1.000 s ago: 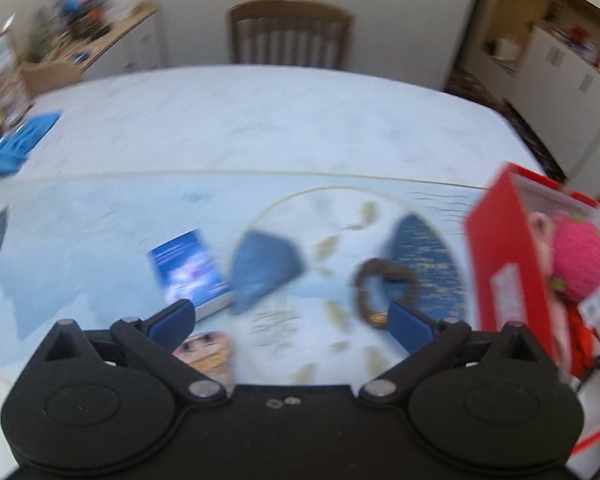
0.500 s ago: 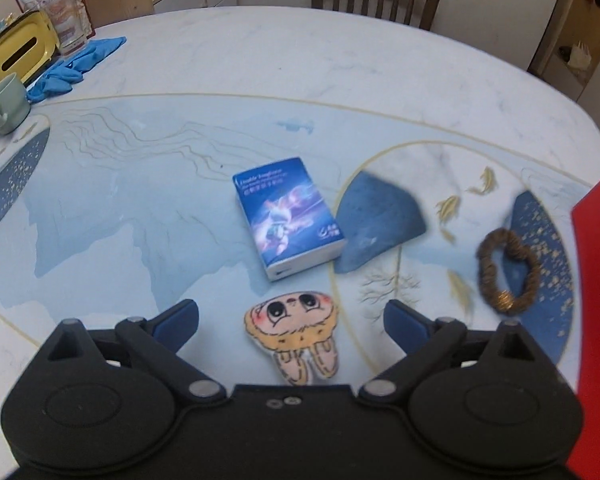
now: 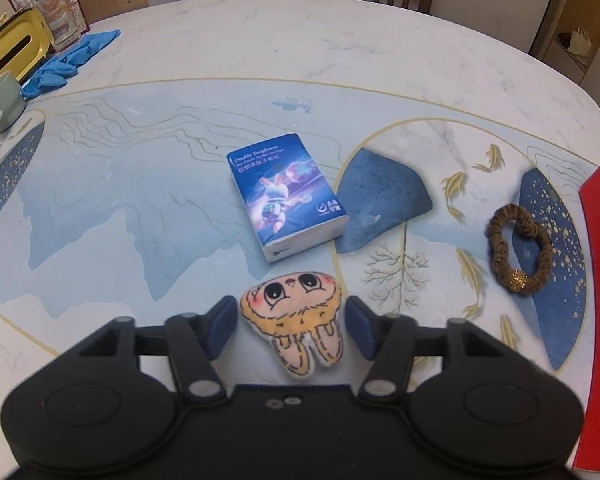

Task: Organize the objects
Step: 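Return the left gripper to the table and grasp the cartoon plush keychain, then carry the plush keychain into the box and release it beside the hat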

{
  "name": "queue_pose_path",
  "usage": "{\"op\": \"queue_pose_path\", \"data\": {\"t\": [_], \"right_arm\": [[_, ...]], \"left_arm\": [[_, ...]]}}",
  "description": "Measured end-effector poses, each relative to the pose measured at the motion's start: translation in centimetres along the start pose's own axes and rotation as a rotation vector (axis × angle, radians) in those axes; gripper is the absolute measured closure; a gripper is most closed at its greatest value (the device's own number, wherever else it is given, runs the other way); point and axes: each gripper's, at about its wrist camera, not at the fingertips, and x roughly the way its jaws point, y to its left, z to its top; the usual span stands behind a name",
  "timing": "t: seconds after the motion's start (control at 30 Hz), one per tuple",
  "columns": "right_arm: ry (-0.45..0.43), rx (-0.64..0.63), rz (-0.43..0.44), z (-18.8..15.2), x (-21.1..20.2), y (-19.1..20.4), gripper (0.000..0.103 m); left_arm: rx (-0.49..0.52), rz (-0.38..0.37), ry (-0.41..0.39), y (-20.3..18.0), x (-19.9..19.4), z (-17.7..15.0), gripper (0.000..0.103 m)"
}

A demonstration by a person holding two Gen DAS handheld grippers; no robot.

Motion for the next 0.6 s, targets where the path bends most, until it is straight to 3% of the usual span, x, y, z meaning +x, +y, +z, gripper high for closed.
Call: {"op": "queue_pose_path", "data": {"t": [0.33,0.6], "right_arm": [[-0.012,0.007,0.003,0.0,0.1,-0.1,0.1],[-0.014,0.022,0.005,0.0,-0.1,-0.1,0.1]], "left_arm": [[0.008,-0.04,-0.018,-0.9,-2.1,-0.1,0.055],[0.067,-0.148,-0.035,-4.1,-5.7,0.2,0.055]]}}
